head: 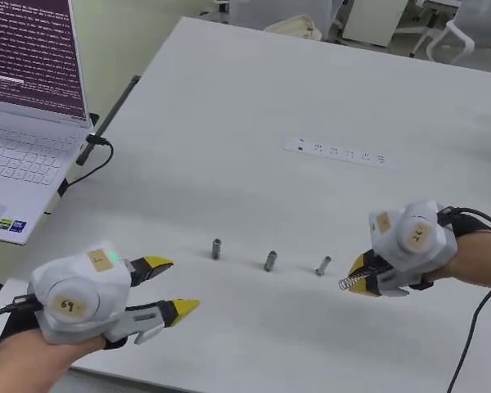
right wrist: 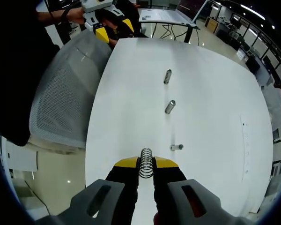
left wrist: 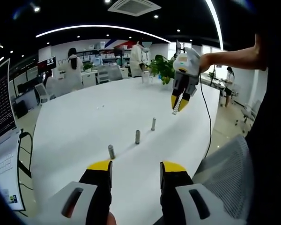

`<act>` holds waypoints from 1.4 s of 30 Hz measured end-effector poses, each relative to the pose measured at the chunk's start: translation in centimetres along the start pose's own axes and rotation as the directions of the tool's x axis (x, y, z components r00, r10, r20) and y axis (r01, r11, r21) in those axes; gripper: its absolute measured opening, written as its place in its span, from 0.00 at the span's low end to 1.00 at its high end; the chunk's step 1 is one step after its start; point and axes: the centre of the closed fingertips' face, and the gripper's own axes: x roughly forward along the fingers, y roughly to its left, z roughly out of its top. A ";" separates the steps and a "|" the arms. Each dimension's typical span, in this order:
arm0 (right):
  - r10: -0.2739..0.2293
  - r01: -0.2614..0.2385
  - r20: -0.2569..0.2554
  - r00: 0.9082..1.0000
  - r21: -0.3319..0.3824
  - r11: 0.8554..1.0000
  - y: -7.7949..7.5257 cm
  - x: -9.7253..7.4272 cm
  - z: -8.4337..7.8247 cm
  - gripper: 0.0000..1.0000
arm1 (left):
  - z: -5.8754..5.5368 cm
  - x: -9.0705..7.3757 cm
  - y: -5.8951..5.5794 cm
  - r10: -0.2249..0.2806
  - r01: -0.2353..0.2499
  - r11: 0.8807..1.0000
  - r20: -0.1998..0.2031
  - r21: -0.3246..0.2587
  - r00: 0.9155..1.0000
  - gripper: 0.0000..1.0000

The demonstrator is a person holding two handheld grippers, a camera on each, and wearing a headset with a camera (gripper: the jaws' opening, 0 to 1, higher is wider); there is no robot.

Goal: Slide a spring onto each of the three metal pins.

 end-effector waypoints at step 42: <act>0.027 -0.030 -0.137 0.990 -0.017 0.999 -5.6 3.3 -1.6 0.09 | -1.6 -1.9 2.1 0.079 -0.079 0.993 -0.013 -0.090 0.997 0.42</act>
